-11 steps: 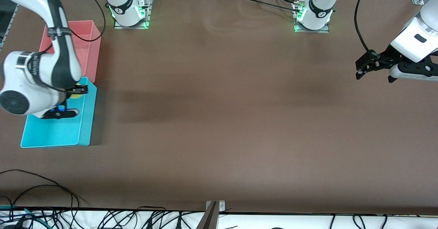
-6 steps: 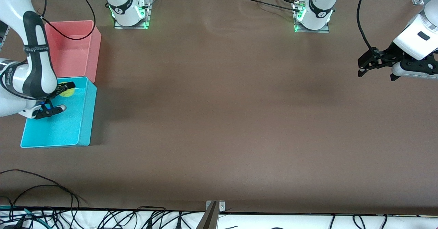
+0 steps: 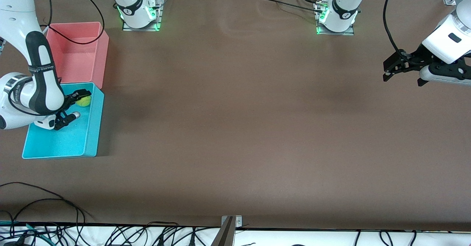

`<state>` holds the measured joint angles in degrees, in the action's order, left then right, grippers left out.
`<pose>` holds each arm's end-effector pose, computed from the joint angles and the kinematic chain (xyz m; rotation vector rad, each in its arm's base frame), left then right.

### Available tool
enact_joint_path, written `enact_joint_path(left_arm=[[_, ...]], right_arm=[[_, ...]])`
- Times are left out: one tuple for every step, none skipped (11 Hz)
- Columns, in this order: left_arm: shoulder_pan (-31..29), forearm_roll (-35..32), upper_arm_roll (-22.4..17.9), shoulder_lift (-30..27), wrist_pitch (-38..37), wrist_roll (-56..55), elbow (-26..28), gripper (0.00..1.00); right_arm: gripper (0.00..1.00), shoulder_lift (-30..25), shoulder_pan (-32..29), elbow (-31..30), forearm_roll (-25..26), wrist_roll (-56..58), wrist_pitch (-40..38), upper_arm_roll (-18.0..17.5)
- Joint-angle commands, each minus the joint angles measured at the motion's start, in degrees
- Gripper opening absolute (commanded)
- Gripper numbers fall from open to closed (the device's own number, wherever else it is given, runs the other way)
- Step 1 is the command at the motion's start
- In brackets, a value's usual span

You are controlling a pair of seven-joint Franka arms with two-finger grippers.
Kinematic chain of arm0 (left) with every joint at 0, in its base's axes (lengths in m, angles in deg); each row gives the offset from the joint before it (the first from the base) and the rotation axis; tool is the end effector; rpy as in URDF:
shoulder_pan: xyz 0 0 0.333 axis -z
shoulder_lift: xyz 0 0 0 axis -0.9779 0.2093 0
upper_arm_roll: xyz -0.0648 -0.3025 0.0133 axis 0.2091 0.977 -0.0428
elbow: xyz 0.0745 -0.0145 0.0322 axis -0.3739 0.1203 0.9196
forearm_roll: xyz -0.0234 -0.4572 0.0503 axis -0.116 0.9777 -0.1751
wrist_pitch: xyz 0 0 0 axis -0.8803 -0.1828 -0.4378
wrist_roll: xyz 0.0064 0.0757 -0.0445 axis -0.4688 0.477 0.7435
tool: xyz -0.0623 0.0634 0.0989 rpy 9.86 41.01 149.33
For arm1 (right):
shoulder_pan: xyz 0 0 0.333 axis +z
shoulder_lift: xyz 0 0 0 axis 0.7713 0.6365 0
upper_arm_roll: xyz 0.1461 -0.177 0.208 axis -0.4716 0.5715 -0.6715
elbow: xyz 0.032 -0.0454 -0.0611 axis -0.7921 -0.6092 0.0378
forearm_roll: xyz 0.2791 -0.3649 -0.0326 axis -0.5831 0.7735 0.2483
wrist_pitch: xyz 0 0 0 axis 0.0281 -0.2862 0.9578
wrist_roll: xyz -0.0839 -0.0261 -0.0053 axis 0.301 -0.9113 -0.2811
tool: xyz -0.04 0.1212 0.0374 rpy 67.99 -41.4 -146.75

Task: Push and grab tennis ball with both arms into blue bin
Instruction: 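Open the right gripper to drop the tennis ball into the blue bin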

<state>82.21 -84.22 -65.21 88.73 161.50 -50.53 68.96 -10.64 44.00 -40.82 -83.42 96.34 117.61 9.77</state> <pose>0.6362 -0.0682 0.5943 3.1241 -0.2063 0.1125 0.5996 -0.2000 0.1196 -2.6852 -0.6731 0.7638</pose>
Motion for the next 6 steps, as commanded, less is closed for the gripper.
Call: enact_joint_path(left_arm=[[-0.2, 0.7, 0.0, 0.1, -3.2, 1.0, -1.5, 1.00], [-0.2, 0.1, 0.1, 0.1, -3.9, 1.2, -1.5, 1.00], [-0.2, 0.1, -0.1, 0.2, -3.9, 1.2, -1.9, 1.00], [-0.2, 0.3, -0.1, 0.4, -3.9, 1.0, -2.5, 1.00], [-0.2, 0.2, -0.1, 0.5, -3.9, 1.3, -2.4, 1.00], [-0.2, 0.1, -0.1, 0.5, -3.9, 1.1, -2.5, 1.00]], right_arm=[[0.87, -0.3, -0.7, 1.1, -1.2, 1.7, -0.8, -0.4], [1.00, -0.5, -0.7, 1.2, -1.3, 1.6, -0.9, -0.3], [1.00, -0.5, -0.7, 1.9, -1.2, 1.6, -1.4, -0.3], [1.00, -0.6, -0.7, 2.7, -1.2, 1.5, -2.5, -0.3], [1.00, -0.6, -0.7, 3.3, -1.1, 1.2, -2.8, -0.3], [1.00, -0.7, -0.7, 3.6, -1.1, 1.0, -3.2, -0.3]])
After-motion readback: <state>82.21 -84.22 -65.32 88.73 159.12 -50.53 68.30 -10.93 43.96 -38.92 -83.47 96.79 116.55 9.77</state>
